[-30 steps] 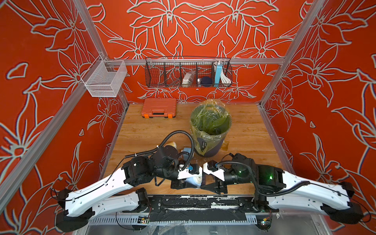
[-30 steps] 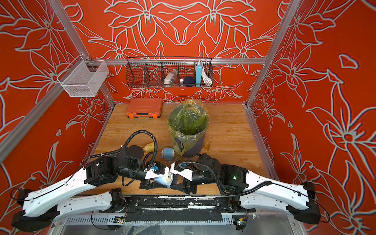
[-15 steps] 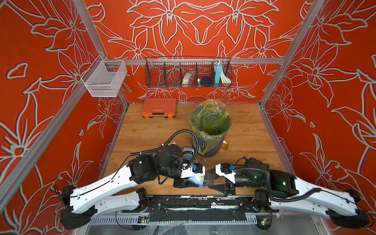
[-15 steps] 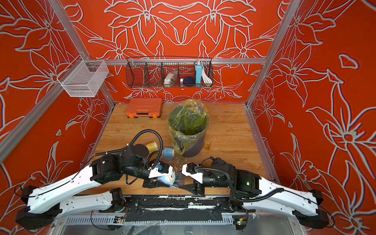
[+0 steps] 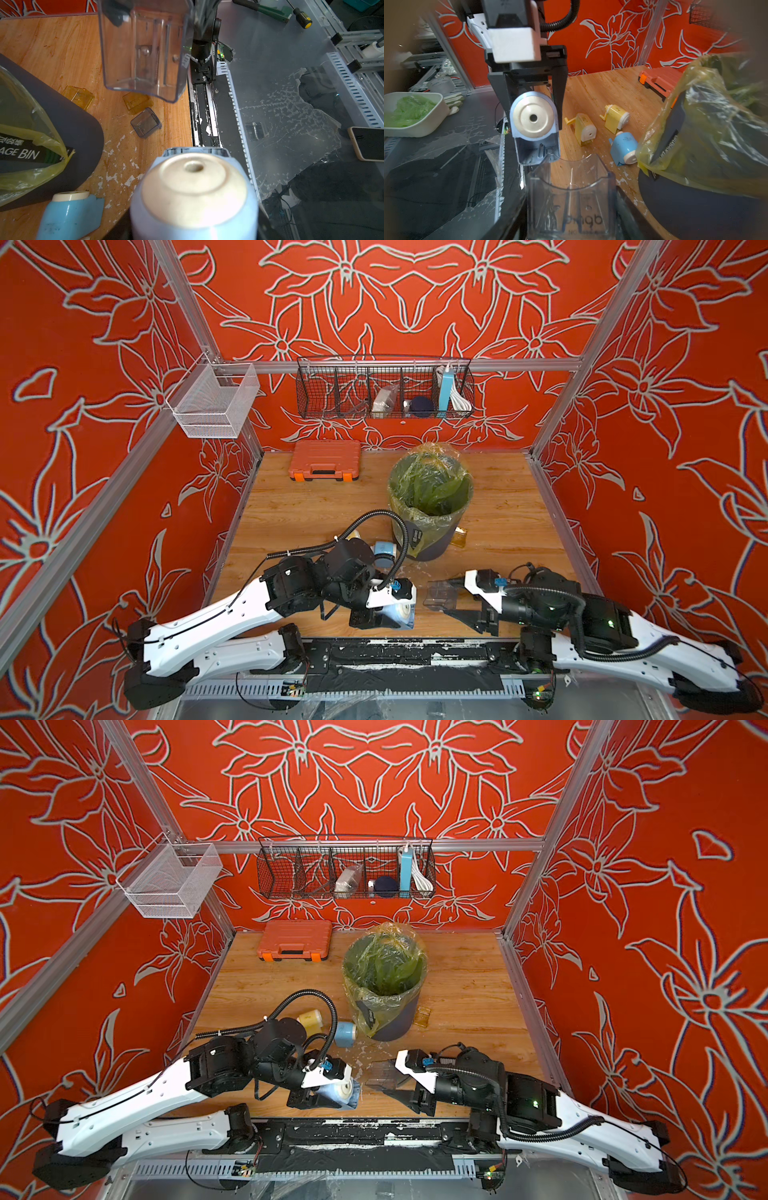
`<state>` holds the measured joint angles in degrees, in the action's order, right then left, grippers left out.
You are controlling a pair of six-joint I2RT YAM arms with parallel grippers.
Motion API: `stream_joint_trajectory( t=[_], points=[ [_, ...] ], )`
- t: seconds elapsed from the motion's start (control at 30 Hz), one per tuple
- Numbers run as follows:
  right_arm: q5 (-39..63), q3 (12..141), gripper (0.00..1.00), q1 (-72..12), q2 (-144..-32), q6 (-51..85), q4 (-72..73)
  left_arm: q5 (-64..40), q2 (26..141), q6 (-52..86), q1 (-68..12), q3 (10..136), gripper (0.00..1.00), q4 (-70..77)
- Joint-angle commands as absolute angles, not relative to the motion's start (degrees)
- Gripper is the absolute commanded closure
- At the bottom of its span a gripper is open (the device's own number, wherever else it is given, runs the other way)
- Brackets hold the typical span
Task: Take out the pencil sharpener tray and clean the shavings
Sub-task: Open the container of the pencil sharpener, then place the container at the center of the board.
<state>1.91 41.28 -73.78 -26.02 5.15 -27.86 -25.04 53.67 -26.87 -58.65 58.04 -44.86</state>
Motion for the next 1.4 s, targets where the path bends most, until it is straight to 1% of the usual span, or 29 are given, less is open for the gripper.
stream_joint_trajectory(
  t=[0.0,0.13,0.2,0.3,0.4,0.47,0.57,0.63,0.77,0.93,1.03,1.17,1.23,1.37],
  points=[
    [-12.7,44.0,1.00,-73.5,-26.7,11.1,-34.9,-25.8,53.7,-29.1,-56.8,58.0,1.00,-46.5],
    [-33.7,46.3,1.00,-73.5,-29.5,22.7,-40.9,-25.3,59.4,-32.8,-55.7,60.0,1.00,-50.5],
    [-43.2,45.7,1.00,-73.5,-29.5,28.7,-41.4,-24.6,62.4,-34.5,-55.7,60.8,1.00,-51.8],
    [-52.4,42.4,1.00,-73.4,-27.7,32.9,-37.8,-23.8,64.7,-35.0,-55.7,60.5,1.00,-50.9],
    [-60.8,40.1,1.00,-72.9,-26.9,38.4,-38.8,-23.5,64.4,-34.3,-55.6,58.1,1.00,-47.9],
    [-63.0,39.6,1.00,-71.1,-27.3,41.6,-40.1,-23.5,64.1,-33.6,-55.4,56.5,1.00,-46.7],
    [-57.2,38.2,1.00,-63.6,-29.0,41.6,-37.7,-23.0,64.4,-33.1,-55.3,54.0,1.00,-45.6],
    [-50.1,36.3,1.00,-55.9,-30.3,42.7,-35.1,-21.5,65.1,-32.7,-55.3,52.4,1.00,-44.5],
    [-38.9,31.0,1.00,-44.0,-33.2,42.6,-25.5,-19.0,67.5,-32.3,-55.1,50.7,1.00,-44.1],
    [-24.5,25.2,1.00,-30.7,-43.0,45.1,-11.3,-17.5,69.5,-32.4,-54.8,49.8,1.00,-41.6],
    [-23.5,20.7,1.00,-27.8,-48.0,43.1,1.6,-16.2,70.2,-32.1,-54.6,49.4,1.00,-39.5],
    [-22.9,19.3,1.00,-25.3,-56.3,42.3,10.5,-16.1,71.9,-32.4,-54.3,49.6,1.00,-39.3],
    [-22.0,18.1,1.00,-25.0,-59.9,42.7,16.2,-15.7,72.4,-32.4,-54.1,49.5,1.00,-39.2],
    [-19.7,17.4,1.00,-24.9,-66.1,42.8,22.4,-15.1,71.9,-32.2,-54.0,48.7,1.00,-38.5]
  ],
)
